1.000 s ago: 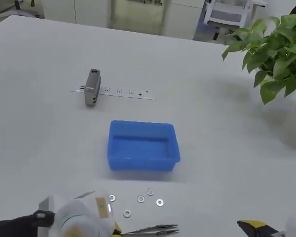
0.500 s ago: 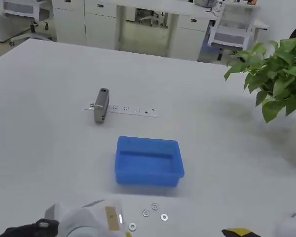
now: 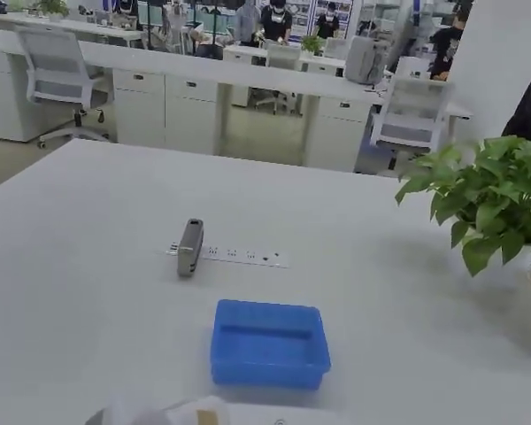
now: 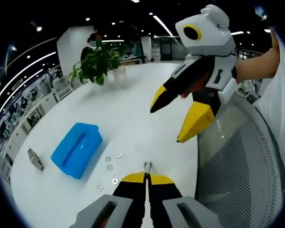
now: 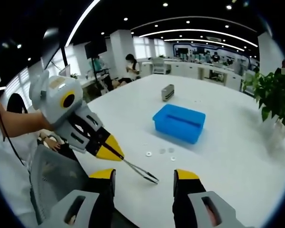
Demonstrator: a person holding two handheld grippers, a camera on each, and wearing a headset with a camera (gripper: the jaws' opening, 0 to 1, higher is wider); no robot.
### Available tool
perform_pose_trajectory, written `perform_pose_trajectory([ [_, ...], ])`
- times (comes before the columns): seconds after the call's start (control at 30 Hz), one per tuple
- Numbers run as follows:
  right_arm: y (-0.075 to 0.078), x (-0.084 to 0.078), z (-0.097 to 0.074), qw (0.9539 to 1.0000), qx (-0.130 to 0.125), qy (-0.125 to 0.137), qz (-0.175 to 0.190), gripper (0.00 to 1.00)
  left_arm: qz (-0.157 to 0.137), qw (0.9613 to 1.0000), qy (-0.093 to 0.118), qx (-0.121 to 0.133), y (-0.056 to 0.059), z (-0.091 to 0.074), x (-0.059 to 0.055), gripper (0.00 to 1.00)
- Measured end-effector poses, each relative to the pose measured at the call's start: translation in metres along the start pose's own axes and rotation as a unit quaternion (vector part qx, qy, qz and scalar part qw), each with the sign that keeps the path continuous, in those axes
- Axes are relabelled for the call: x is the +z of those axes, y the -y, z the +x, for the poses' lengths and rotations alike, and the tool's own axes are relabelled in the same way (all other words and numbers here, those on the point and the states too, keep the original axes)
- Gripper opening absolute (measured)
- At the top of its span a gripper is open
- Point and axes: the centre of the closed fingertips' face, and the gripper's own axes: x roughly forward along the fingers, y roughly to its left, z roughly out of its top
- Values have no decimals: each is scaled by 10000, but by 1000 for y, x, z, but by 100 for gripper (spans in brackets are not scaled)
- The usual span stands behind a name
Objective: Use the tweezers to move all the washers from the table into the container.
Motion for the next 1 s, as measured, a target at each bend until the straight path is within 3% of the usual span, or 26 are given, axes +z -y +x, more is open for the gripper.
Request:
perform_pose_trajectory([
  [0.2, -22, -1, 5, 9977, 444, -18, -519, 32, 51, 9999, 139, 68, 2, -15, 16, 0],
  [0.3, -30, 5, 9, 9961, 586, 46, -655, 29, 110, 9997, 209, 96, 3, -23, 21, 0],
  [0.37, -37, 9, 11, 9936, 817, 53, -780, 27, 227, 9995, 230, 55, 6, -31, 26, 0],
  [0.57, -54, 24, 13, 9789, 1500, 19, -1385, 21, 468, 9981, 277, -286, 14, -56, 45, 0],
  [0.6, -60, 26, 11, 9743, 1692, 26, -1486, 20, 534, 9974, 266, -415, 17, -61, 48, 0],
  [0.67, -64, 29, 10, 9733, 1788, 53, -1439, 20, 537, 9969, 280, -499, 18, -66, 52, 0],
  [0.7, -68, 30, 8, 9697, 1913, 80, -1514, 20, 570, 9963, 331, -553, 19, -68, 55, 0],
  [0.83, -75, 27, 7, 9635, 2076, -32, -1689, 16, 653, 9943, 447, -713, 25, -76, 65, 0],
  [1.0, -77, 28, 9, 9610, 2124, -7, -1772, 11, 799, 9930, 442, -744, 29, -80, 70, 0],
])
